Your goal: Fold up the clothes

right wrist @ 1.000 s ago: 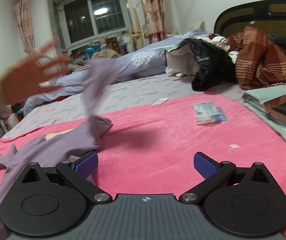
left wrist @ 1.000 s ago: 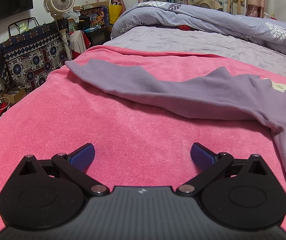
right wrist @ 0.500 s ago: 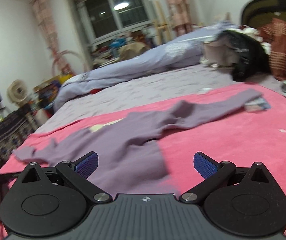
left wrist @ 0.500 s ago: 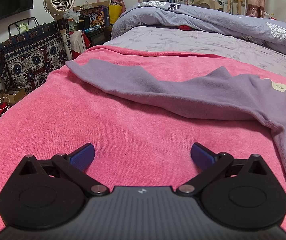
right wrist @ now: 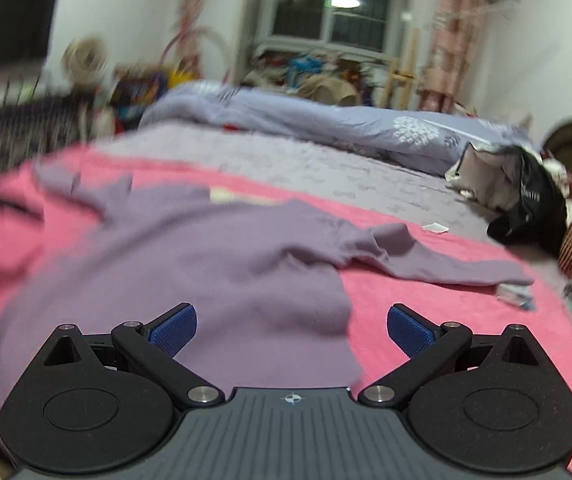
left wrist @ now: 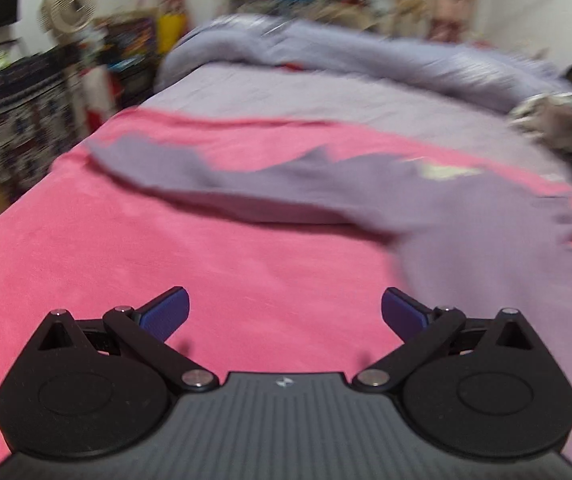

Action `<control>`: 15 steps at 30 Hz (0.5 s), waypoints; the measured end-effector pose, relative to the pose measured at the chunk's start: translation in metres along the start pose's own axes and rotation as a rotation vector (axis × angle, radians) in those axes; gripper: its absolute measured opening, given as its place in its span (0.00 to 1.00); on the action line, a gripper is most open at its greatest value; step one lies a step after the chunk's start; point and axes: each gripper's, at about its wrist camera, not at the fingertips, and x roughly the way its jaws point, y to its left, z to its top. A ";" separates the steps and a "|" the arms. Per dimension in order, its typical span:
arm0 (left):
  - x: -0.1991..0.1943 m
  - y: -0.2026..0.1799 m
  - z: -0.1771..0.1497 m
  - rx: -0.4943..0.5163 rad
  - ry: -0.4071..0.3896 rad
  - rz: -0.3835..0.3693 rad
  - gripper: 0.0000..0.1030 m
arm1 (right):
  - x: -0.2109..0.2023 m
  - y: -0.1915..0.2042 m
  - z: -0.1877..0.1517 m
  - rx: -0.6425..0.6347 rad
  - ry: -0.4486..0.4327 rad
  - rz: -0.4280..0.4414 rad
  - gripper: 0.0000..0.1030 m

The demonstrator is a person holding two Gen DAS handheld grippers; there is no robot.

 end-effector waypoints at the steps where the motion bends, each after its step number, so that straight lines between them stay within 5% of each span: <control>1: -0.015 -0.009 -0.006 0.005 -0.016 -0.031 0.99 | -0.002 0.000 -0.009 -0.022 0.020 -0.002 1.00; 9: -0.071 -0.081 -0.060 0.122 0.040 -0.119 0.99 | 0.016 -0.022 -0.058 0.144 0.149 0.025 0.94; 11: -0.076 -0.093 -0.071 0.159 0.076 -0.110 0.99 | 0.019 -0.017 -0.061 0.090 0.178 0.024 0.86; 15: -0.089 -0.105 -0.090 0.279 0.089 -0.073 0.99 | -0.006 -0.006 -0.070 -0.163 0.136 0.004 0.87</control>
